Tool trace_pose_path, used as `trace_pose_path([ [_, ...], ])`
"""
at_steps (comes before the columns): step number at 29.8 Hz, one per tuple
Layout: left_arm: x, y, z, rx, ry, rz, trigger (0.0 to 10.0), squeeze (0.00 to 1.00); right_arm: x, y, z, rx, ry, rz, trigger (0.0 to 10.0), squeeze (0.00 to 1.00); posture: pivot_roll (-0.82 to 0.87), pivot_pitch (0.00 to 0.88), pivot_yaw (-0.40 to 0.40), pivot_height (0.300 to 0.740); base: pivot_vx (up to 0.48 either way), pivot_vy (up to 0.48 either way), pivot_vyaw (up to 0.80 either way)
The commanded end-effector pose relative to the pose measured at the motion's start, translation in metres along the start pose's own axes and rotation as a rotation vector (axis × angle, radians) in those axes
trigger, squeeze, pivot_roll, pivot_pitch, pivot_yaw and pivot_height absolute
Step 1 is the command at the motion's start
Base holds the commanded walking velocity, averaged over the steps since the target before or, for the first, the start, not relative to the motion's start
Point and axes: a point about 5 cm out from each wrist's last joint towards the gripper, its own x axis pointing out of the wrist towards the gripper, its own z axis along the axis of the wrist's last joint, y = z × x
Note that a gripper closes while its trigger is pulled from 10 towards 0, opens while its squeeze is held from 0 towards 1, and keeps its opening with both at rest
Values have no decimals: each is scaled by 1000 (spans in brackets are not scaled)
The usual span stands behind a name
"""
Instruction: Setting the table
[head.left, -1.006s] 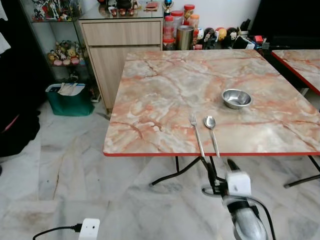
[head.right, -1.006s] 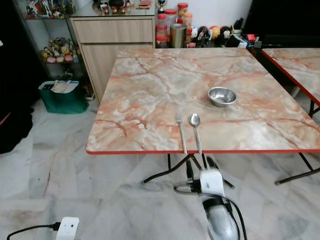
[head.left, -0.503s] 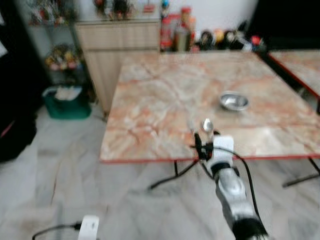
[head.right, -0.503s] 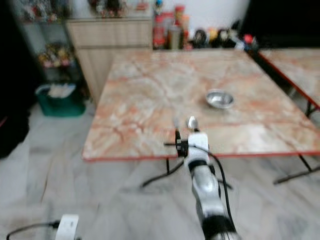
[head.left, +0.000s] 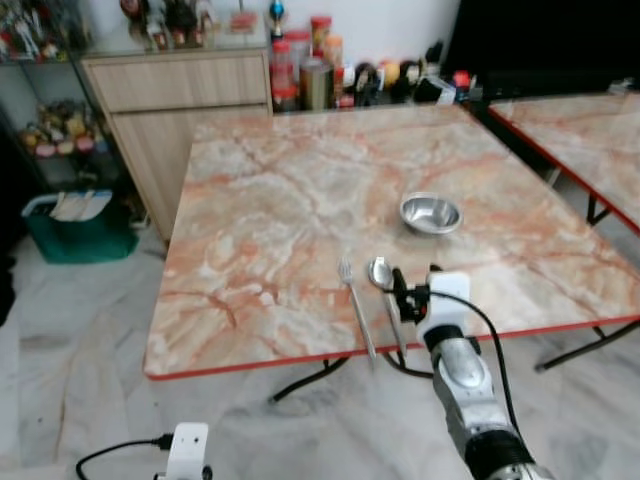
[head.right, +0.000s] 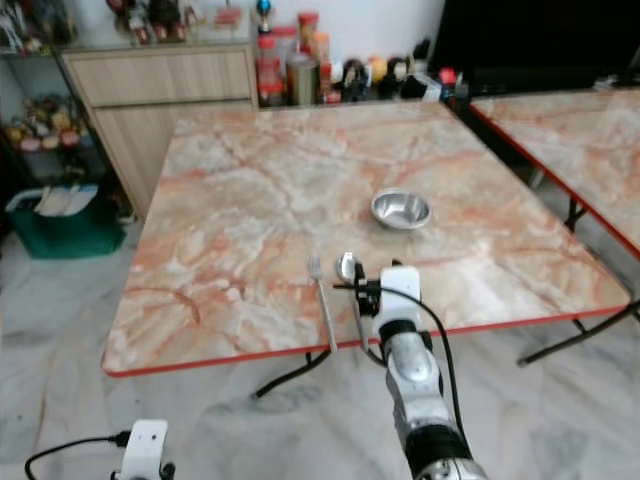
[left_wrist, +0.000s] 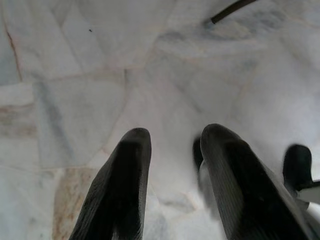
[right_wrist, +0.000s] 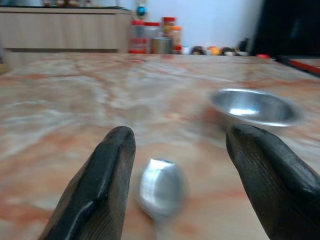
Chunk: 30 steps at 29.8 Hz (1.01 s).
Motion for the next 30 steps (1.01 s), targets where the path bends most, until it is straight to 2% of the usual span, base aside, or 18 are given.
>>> trace_pose_path([
  [1, 0, 6, -3, 4, 14, 18, 10000, 0, 3, 8, 5, 8, -21, 27, 10000, 0, -49, 0, -19, 740, 0, 0, 0],
  [9, 0, 5, -4, 5, 17, 17, 10000, 0, 0, 12, 5, 50, -23, 48, 10000, 0, -49, 0, -21, 740, 0, 0, 0],
  [11, -1, 5, -5, 3, 19, 18, 10000, 0, -2, 11, 4, 34, -8, 32, 10000, 0, -50, 0, -21, 740, 0, 0, 0],
  [17, -1, 5, -7, 4, 26, 21, 10000, 0, -4, 9, 4, 83, 27, 4, 10000, 0, -59, 0, -17, 740, 0, 0, 0],
  [18, -1, 6, -7, 6, 26, 21, 10000, 0, -5, 11, 4, 110, 24, 21, 10000, 478, -59, 0, -17, 740, 0, 0, 0],
  [20, -1, 6, -7, 7, 26, 21, 10000, 0, -6, 12, 5, 127, 20, 32, 10000, 478, -60, 0, -14, 740, 0, 0, 0],
  [21, -1, 6, -7, 10, 27, 21, 10000, 0, -7, 12, 5, 116, 24, 31, 10000, 1000, -60, 0, -13, 740, 0, 0, 0],
  [22, -1, 6, -7, 13, 28, 20, 10000, 0, -7, 12, 4, 106, 29, 29, 10000, 1000, -59, 0, -12, 740, 0, 0, 0],
  [23, -1, 7, -7, 14, 28, 20, 10000, 0, -8, 11, 2, 81, 59, 10, 10000, 537, -57, 0, -10, 740, 0, 0, 0],
  [24, -1, 7, -7, 14, 28, 20, 10000, 0, -8, 11, 2, 81, 59, 10, 10000, 537, -57, 0, -10, 740, 0, 0, 0],
  [25, -1, 7, -7, 13, 28, 21, 10000, 0, -8, 7, -2, 54, 101, -28, 10000, 0, -57, 0, -10, 740, 0, 0, 0],
  [27, -1, 7, -8, 13, 29, 21, 10000, 0, -8, 3, -5, 43, 140, -70, 10000, 0, -56, 0, -9, 740, 0, 0, 0],
  [30, -1, 8, -8, 13, 33, 21, 10000, 0, -7, -3, -7, 84, 186, -118, 10000, 0, -56, 0, -9, 740, 0, 0, 0],
])
